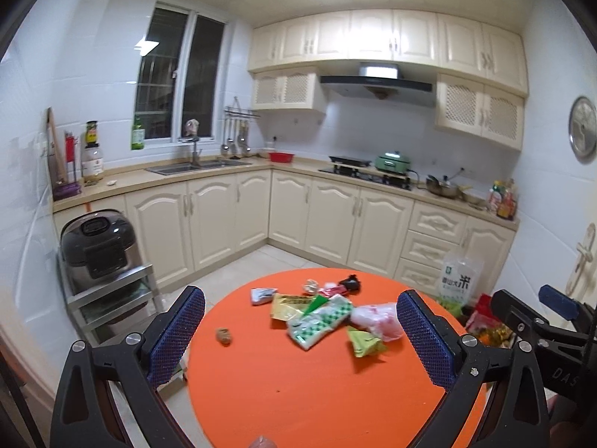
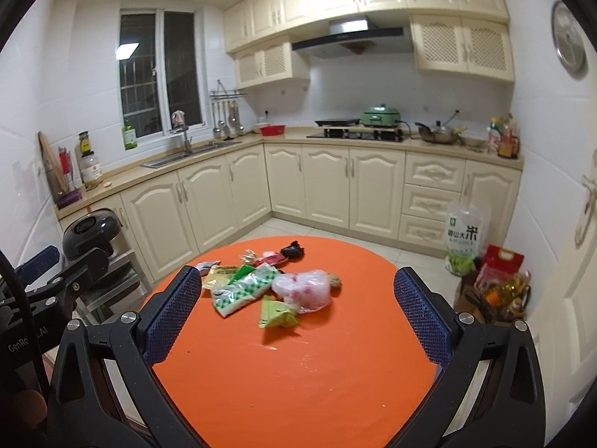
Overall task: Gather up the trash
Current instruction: 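Move both tools back over the orange table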
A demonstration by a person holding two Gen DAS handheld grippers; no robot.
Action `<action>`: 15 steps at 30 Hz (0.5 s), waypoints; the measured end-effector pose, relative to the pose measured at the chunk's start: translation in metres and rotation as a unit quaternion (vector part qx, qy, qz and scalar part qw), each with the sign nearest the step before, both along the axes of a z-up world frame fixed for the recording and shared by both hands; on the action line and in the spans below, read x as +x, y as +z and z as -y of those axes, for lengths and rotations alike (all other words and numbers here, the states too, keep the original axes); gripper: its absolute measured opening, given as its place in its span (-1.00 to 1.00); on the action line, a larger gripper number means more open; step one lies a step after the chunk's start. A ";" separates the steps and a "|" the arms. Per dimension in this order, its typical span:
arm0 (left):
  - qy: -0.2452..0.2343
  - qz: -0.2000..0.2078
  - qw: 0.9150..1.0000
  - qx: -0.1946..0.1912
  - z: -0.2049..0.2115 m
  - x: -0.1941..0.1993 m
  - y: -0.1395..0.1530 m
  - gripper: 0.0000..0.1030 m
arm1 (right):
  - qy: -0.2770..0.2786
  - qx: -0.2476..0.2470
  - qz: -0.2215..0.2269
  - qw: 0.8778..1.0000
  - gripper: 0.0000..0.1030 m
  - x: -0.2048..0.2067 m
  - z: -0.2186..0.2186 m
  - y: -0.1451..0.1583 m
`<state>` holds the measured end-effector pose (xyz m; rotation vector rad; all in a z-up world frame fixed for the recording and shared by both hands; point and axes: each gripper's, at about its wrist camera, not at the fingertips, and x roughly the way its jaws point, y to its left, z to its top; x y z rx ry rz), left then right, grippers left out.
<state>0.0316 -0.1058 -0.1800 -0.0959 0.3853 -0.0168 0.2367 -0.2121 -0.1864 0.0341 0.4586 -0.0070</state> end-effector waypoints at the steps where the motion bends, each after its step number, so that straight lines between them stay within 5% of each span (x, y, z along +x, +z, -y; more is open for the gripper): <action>1: 0.003 0.001 1.000 -0.001 0.000 -0.005 -0.003 0.97 | 0.002 -0.002 0.000 1.000 1.00 0.000 -0.002 0.000; 7: 0.008 -0.011 1.000 -0.001 0.004 -0.025 -0.021 0.97 | 0.008 -0.009 -0.010 1.000 1.00 0.002 -0.007 -0.007; 15: 0.014 -0.047 0.999 -0.011 0.005 0.026 -0.006 0.97 | 0.007 -0.008 -0.041 0.999 1.00 0.019 0.002 -0.023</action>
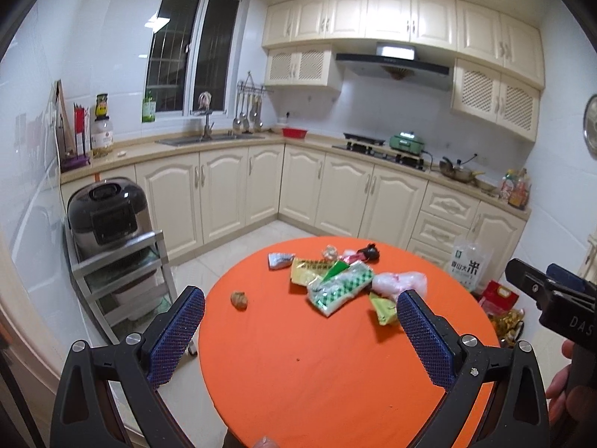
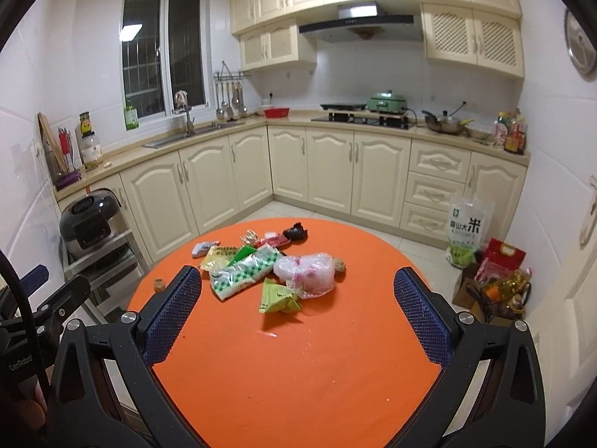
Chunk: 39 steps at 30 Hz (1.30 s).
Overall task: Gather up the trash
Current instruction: 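Move both tools back over the orange table, then grasp the green snack wrapper with the right gripper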
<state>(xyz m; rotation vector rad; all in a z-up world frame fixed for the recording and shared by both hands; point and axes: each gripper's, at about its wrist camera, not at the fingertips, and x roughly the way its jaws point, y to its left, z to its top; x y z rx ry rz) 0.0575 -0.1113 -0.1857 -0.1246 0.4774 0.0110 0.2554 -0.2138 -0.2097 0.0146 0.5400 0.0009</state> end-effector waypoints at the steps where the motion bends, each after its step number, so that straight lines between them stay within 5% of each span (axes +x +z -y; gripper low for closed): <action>1: 0.001 -0.004 1.000 0.000 0.000 0.007 0.002 0.97 | 0.000 0.001 -0.004 1.000 1.00 0.003 0.001 -0.003; 8: 0.000 -0.036 0.999 -0.003 -0.003 0.072 0.002 0.97 | -0.002 0.015 -0.057 0.998 1.00 0.040 0.013 -0.035; 16: 0.007 -0.085 0.996 -0.003 -0.006 0.151 -0.018 0.97 | 0.015 0.038 -0.151 0.988 1.00 0.100 0.011 -0.110; 25: 0.033 -0.129 0.991 0.001 -0.006 0.236 -0.023 0.95 | 0.033 0.044 -0.201 0.978 0.96 0.153 -0.006 -0.160; 28: 0.041 -0.136 0.990 0.002 -0.006 0.263 -0.026 0.95 | 0.033 0.046 -0.209 0.976 0.82 0.167 -0.011 -0.171; 30: 0.047 -0.140 0.989 0.003 -0.007 0.284 -0.027 0.95 | 0.033 0.043 -0.216 0.975 0.37 0.174 -0.013 -0.178; 33: 0.055 -0.145 0.988 0.008 -0.006 0.311 -0.033 0.95 | 0.037 0.027 -0.215 0.976 0.12 0.178 -0.017 -0.183; 36: 0.061 -0.154 0.986 0.011 -0.003 0.334 -0.045 0.95 | 0.040 0.022 -0.213 0.976 -0.38 0.179 -0.017 -0.182; 39: 0.065 -0.162 0.985 0.015 -0.003 0.353 -0.060 0.95 | 0.045 0.029 -0.214 0.975 -0.42 0.180 -0.016 -0.180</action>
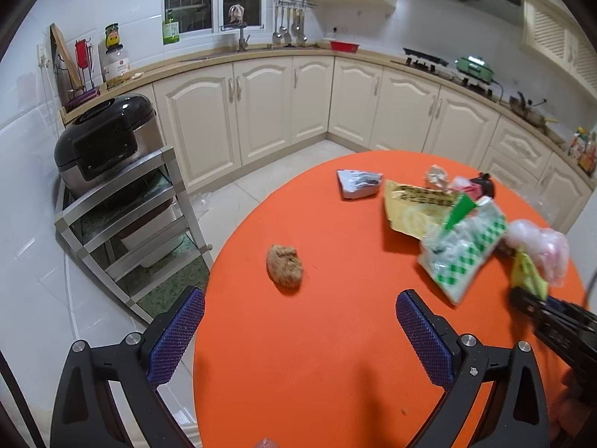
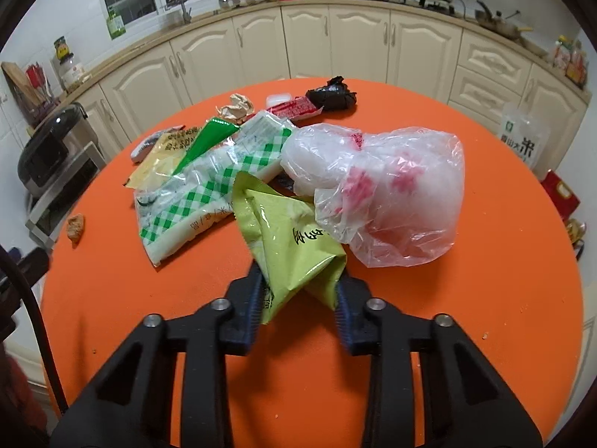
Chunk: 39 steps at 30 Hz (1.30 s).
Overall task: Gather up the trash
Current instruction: 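Grasp the green snack wrapper with the right gripper, then grasp the brown lump with the left gripper while the right holds the wrapper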
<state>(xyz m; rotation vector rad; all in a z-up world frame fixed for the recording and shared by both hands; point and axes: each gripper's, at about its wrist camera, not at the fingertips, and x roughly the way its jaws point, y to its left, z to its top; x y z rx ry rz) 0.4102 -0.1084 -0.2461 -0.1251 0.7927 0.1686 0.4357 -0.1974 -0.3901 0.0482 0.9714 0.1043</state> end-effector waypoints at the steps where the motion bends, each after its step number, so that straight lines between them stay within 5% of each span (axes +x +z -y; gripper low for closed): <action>1: 0.001 -0.003 1.000 0.001 0.000 0.007 -0.003 0.95 | 0.001 -0.002 0.000 1.000 -0.43 0.002 -0.001 0.000; 7: 0.014 -0.025 1.000 0.008 -0.007 0.050 -0.027 0.87 | 0.008 0.006 0.000 1.000 -0.43 0.005 -0.003 -0.001; 11: 0.021 -0.058 0.998 -0.009 -0.013 0.077 -0.042 0.46 | 0.008 0.012 -0.001 1.000 -0.43 0.006 0.000 -0.001; 16: 0.010 -0.047 0.999 -0.010 -0.014 0.094 -0.040 -0.14 | 0.008 0.022 0.001 1.000 -0.43 0.003 0.003 0.002; 18: 0.008 -0.043 0.999 -0.017 -0.017 0.099 -0.040 -0.56 | 0.008 0.027 0.004 1.000 -0.43 0.000 0.006 0.004; 24: -0.018 -0.038 0.999 -0.034 -0.016 0.095 -0.045 -0.56 | 0.006 0.037 0.011 0.999 -0.43 -0.012 0.012 0.011; 39: -0.086 -0.003 0.995 -0.041 0.026 -0.015 -0.015 -0.56 | -0.009 0.085 0.045 0.995 -0.44 -0.075 0.051 0.040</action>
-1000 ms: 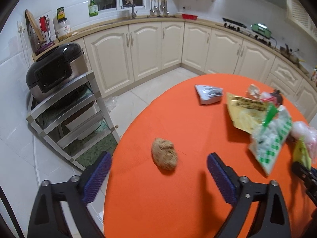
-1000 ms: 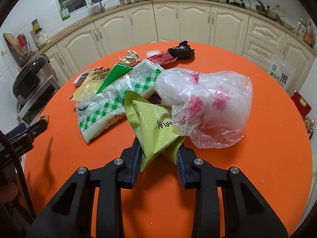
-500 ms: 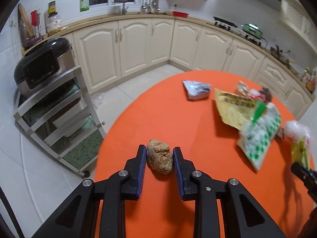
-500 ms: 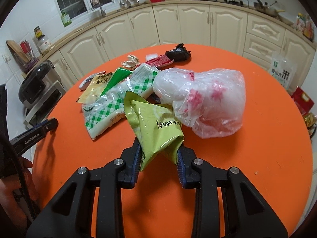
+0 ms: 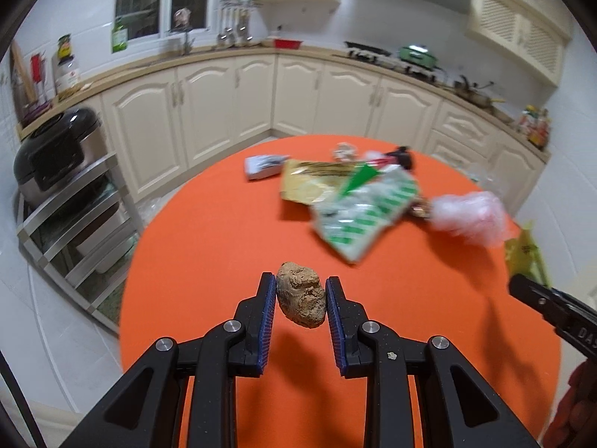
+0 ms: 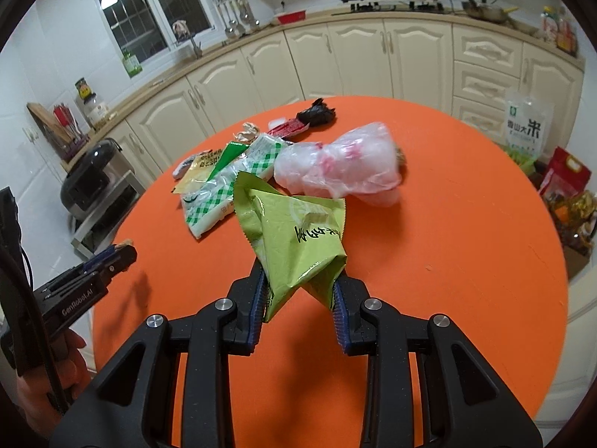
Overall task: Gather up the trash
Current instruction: 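Grasp the brown lump with the left gripper while the right holds the wrapper, then carry both items to the blue bin and open both grippers over it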
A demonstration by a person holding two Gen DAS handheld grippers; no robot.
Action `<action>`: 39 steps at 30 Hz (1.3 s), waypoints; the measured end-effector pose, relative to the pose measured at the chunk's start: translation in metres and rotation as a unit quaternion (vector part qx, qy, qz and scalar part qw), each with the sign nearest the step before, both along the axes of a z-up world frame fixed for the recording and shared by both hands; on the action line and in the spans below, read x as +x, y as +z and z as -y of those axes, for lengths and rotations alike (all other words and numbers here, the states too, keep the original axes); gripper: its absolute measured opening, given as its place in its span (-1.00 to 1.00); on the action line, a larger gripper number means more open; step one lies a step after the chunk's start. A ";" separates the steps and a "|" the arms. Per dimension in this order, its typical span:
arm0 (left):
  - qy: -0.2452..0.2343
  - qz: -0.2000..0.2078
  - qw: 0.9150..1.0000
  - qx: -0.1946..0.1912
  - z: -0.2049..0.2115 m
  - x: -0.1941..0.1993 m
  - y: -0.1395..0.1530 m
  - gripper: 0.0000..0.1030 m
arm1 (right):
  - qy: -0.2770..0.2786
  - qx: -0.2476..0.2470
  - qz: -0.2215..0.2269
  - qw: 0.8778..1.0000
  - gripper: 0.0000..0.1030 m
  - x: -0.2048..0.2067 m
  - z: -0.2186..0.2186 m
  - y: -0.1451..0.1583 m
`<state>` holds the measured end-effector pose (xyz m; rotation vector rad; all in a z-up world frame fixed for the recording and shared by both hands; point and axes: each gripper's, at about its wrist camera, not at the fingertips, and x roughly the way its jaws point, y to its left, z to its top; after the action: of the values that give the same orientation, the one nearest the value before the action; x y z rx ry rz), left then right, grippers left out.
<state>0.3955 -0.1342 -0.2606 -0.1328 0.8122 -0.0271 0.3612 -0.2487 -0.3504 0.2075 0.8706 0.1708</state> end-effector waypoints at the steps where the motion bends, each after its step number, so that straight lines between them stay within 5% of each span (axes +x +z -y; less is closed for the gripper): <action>1: -0.004 0.003 1.000 -0.001 0.005 -0.006 0.003 -0.56 | -0.002 0.002 0.003 1.000 -0.44 -0.005 0.003 0.002; 24: -0.150 0.132 0.980 0.002 0.102 -0.149 0.080 -0.56 | -0.093 0.013 0.126 0.988 -0.44 -0.115 0.112 0.095; 34: -0.229 0.160 0.960 -0.021 0.153 -0.150 0.086 -0.56 | -0.162 -0.012 0.161 0.973 -0.44 -0.150 0.193 0.126; 39: -0.277 0.133 0.951 -0.035 0.192 -0.128 0.069 -0.56 | -0.204 -0.015 0.149 0.967 -0.44 -0.156 0.248 0.120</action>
<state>0.2680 -0.3263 -0.1916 0.0353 0.5571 -0.5934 0.2048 -0.4970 -0.2308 0.3195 0.5158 -0.1929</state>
